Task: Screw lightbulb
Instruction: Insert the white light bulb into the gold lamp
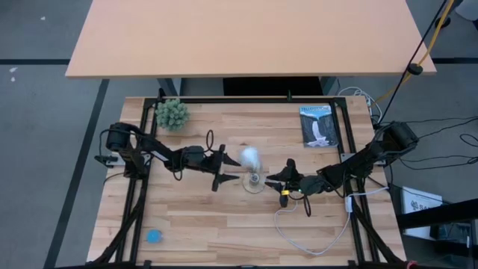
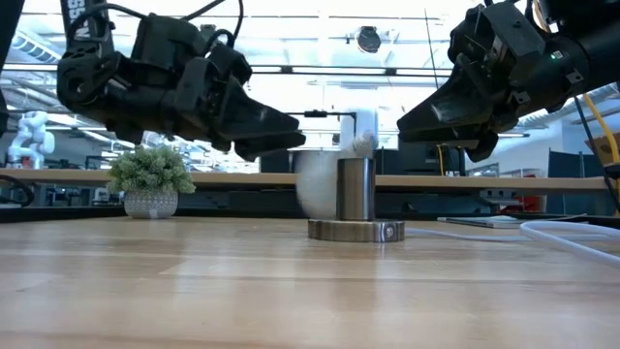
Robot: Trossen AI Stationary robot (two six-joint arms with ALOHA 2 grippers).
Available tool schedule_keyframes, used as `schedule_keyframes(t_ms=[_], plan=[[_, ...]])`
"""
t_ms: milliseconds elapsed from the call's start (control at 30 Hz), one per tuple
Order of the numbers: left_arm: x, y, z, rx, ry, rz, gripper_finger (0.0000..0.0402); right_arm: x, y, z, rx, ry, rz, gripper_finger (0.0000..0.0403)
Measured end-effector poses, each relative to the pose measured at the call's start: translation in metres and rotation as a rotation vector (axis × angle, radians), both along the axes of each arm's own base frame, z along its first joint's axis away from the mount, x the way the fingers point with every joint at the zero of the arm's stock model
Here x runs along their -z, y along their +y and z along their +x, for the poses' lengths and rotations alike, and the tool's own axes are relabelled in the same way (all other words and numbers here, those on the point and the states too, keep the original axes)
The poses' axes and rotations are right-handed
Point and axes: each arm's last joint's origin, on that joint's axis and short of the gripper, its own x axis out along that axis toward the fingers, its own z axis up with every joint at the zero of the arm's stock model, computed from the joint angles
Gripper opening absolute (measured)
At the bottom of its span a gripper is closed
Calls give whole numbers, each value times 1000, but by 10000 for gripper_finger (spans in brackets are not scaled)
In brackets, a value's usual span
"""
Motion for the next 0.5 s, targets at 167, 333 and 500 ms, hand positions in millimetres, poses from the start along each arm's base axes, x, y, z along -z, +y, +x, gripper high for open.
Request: schedule_keyframes(t_ms=[167, 333, 500], plan=[[-2, -5, 0, 17, -23, 14, 245, 0, 0, 0, -1, 4, -4, 107], [-3, -6, 0, 21, -33, 1, 245, 0, -1, 0, 10, 2, -7, 107], [-4, -6, 0, 14, -33, -48, 245, -1, -8, 3, 44, -15, 9, 107]])
